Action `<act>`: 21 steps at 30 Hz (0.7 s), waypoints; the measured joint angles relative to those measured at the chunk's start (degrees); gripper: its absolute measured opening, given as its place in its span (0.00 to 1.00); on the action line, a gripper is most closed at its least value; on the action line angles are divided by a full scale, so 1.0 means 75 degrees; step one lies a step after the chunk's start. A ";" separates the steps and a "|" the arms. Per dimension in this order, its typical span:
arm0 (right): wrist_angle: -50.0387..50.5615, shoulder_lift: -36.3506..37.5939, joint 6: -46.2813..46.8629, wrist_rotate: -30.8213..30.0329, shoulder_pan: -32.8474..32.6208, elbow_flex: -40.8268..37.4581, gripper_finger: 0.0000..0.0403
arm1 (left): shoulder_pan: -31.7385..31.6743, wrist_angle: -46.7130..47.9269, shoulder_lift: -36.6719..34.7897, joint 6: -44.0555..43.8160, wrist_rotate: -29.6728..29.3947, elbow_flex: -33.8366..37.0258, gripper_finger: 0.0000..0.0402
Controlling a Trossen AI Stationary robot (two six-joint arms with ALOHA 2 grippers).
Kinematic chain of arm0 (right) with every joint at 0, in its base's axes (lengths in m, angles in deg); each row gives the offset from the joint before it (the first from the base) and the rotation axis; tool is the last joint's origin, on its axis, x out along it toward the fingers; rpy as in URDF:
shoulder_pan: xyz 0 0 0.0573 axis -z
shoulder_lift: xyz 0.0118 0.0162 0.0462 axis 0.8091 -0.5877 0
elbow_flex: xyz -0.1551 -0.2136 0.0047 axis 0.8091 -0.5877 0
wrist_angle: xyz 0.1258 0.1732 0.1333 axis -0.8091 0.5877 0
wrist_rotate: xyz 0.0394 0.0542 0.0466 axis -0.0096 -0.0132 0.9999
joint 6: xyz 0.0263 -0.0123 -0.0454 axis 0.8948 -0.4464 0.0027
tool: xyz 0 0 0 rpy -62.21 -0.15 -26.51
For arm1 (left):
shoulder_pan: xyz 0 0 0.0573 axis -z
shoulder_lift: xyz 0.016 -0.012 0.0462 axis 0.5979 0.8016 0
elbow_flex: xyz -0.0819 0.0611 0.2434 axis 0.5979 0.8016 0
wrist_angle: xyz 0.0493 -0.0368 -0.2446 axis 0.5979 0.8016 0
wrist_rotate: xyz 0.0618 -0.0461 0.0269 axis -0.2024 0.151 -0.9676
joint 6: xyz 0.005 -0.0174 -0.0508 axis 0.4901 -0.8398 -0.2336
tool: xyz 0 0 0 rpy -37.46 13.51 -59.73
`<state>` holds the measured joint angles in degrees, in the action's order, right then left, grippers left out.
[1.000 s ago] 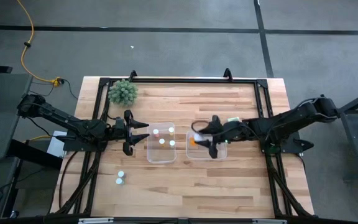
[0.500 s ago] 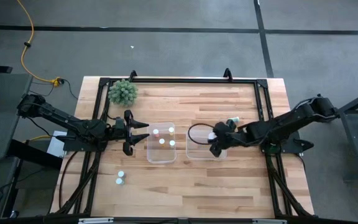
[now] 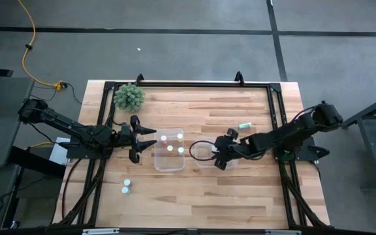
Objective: Pick and place medicine bottles into bin by pill shape (circle, oval)
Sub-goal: Put the orange capsule bottle into the right transparent bin
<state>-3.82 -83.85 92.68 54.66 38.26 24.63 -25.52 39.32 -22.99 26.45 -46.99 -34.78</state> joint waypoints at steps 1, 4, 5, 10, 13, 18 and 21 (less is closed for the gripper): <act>0.0022 0.0006 0.0002 0.0002 0.0000 0.0000 0.50 | -0.0003 -0.0003 -0.0001 0.0000 0.0000 -0.0001 0.49; 0.0034 0.0012 0.0199 0.0148 0.0000 0.0000 0.50 | -0.0003 0.0000 -0.0002 0.0000 0.0000 0.0000 0.49; 0.0039 0.0012 0.0281 0.0240 0.0000 0.0000 0.50 | -0.0003 -0.0003 -0.0002 0.0000 0.0000 0.0000 0.49; 0.0039 0.0012 0.0662 0.0318 0.0000 0.0000 0.50 | -0.0003 -0.0012 0.0000 0.0000 0.0000 0.0000 0.49; 0.0040 0.0014 0.0861 0.0247 0.0000 0.0000 0.51 | -0.0003 -0.0014 0.0000 0.0000 0.0000 0.0000 0.49; 0.0035 0.0013 0.1069 -0.0006 0.0000 0.0000 0.59 | -0.0003 -0.0014 0.0000 0.0000 0.0000 0.0000 0.49; 0.0034 0.0013 0.1066 -0.0070 0.0003 0.0000 0.65 | -0.0003 -0.0017 0.0000 0.0000 0.0000 0.0000 0.49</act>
<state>-3.57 -83.75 100.67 54.14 38.28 24.63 -25.54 39.19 -22.99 26.45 -46.99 -34.78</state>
